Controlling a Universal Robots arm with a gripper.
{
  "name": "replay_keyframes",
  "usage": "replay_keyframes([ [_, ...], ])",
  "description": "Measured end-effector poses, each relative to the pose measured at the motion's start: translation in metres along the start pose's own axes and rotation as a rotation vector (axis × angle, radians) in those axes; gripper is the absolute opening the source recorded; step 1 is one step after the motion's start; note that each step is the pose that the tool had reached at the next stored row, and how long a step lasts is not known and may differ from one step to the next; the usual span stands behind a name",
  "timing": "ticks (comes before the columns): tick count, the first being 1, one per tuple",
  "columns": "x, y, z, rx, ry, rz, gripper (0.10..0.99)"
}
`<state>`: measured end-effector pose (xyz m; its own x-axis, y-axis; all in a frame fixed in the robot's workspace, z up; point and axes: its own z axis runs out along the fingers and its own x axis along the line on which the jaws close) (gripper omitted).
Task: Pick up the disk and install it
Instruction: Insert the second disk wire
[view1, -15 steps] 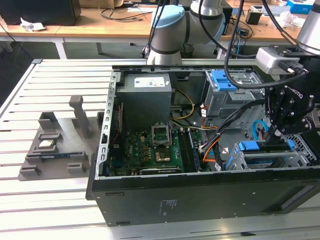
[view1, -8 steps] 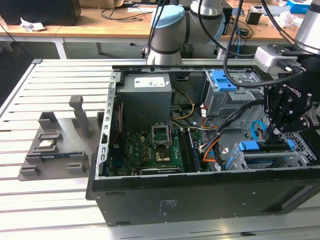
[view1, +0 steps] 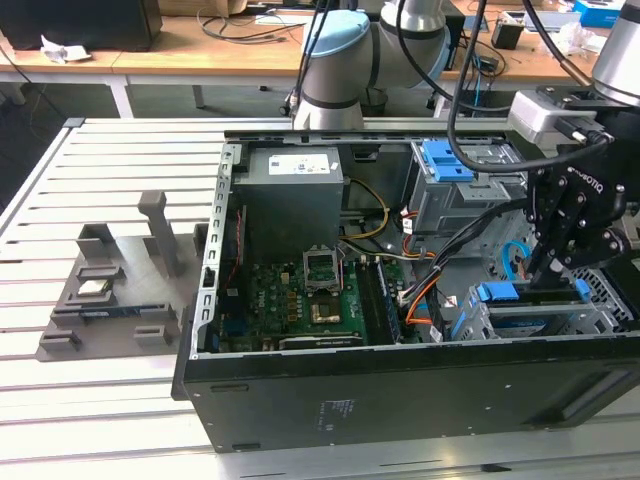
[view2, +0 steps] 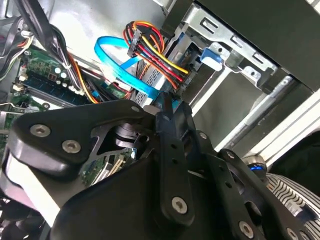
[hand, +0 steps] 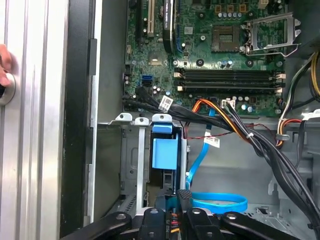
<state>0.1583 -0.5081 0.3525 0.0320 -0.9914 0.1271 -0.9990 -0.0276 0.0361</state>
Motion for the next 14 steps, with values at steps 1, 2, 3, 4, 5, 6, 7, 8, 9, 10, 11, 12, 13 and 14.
replay_keyframes([
  [1,0.0,0.0002,-0.0062,0.0,0.0,0.0,0.239],
  [2,-0.0004,0.0004,-0.013,0.0,0.0001,0.0,0.239],
  [3,-0.0011,0.0006,-0.0191,0.0,0.0,0.0,0.227],
  [4,-0.0014,0.0007,-0.025,0.0,0.0,0.0,0.161],
  [5,-0.0013,0.0009,-0.0298,0.0,0.0001,0.0,0.161],
  [6,-0.0012,0.001,-0.0339,0.0,0.0,0.0,0.161],
  [7,-0.0011,0.0012,-0.0394,0.0,0.0,0.0,0.106],
  [8,-0.001,0.0014,-0.0443,0.0,0.0,0.0,0.106],
  [9,-0.0008,0.0016,-0.0505,0.0,0.0003,0.0,0.106],
  [10,-0.0006,0.0017,-0.0537,0.0,0.0002,0.0,0.106],
  [11,-0.0002,0.0018,-0.0569,0.0,0.0,0.0,0.106],
  [12,-0.0002,0.0018,-0.0573,0.0,-0.0003,0.0,0.106],
  [13,-0.0002,0.0018,-0.0575,0.0,-0.0001,0.0,0.106],
  [14,-0.0001,0.0018,-0.0576,0.0,0.0001,0.0,0.106],
])
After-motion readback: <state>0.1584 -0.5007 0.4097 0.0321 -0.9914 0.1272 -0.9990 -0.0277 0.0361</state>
